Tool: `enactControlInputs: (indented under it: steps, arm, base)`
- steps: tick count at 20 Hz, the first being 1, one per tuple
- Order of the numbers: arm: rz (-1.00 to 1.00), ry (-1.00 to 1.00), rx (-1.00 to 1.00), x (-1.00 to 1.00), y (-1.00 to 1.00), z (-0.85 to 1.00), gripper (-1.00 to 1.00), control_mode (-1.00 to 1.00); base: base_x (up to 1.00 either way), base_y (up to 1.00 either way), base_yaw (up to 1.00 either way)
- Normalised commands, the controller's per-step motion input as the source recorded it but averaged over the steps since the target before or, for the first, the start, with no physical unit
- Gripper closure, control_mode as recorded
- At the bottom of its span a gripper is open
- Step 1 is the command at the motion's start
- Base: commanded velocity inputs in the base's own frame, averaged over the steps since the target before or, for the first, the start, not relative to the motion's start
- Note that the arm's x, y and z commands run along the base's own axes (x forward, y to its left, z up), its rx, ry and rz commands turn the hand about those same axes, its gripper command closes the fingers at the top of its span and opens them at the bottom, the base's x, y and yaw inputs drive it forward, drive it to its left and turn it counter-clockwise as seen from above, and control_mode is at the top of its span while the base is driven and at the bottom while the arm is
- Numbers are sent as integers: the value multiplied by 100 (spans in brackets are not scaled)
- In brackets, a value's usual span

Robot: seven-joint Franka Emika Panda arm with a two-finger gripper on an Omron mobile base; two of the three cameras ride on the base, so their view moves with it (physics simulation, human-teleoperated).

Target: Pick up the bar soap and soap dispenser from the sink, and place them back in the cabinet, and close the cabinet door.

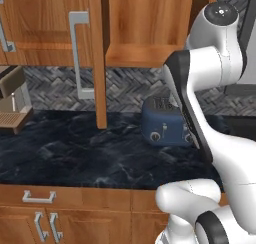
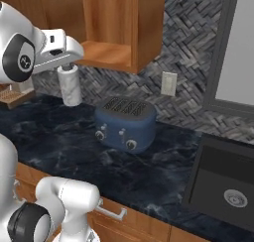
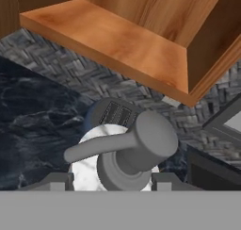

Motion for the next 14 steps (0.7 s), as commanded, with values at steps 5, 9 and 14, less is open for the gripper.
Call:
enactControlInputs:
  steps: [5,9,14]
  arm:
    - [0,0,0,0,0,0,100,100]
    - [0,0,0,47,2,23,100,-100]
    - [0,0,0,42,3,46,100,-100]
  base:
    - [57,0,0]
    - [0,0,0]
    - [0,0,0]
